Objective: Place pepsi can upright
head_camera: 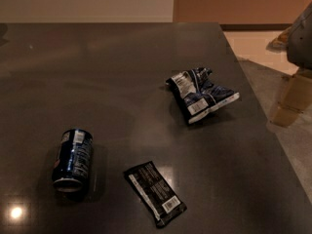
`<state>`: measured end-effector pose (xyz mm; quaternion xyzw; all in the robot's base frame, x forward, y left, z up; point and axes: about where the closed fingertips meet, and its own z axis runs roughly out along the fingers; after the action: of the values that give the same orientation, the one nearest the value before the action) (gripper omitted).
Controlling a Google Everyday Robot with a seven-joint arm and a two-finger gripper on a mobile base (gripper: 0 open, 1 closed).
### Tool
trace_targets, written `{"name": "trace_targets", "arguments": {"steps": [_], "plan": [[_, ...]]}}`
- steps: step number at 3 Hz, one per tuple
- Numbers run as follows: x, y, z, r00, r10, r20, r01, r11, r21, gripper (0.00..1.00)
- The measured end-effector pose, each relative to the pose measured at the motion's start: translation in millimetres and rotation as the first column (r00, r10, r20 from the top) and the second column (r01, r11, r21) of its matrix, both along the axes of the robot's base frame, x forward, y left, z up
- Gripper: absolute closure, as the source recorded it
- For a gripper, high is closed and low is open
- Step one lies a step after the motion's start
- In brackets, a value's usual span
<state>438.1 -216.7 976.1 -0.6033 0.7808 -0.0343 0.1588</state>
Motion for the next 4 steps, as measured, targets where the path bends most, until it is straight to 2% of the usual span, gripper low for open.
{"name": "trace_targets", "arguments": {"steps": [1,2,3,4], "plan": [[0.0,0.0,0.0,1.0000,0.000,0.000,0.000,1.000,0.000,0.00],[2.6,20.1,4.5,0.9966,0.082,-0.003,-0.082,0.996,0.022,0.00],[6.4,54.5,-0.4,0.9772,0.211,-0.027,-0.209,0.977,0.046,0.00],[3.9,96.6,-8.6,0.9273,0.372,-0.042,-0.368,0.926,0.078,0.00]]}}
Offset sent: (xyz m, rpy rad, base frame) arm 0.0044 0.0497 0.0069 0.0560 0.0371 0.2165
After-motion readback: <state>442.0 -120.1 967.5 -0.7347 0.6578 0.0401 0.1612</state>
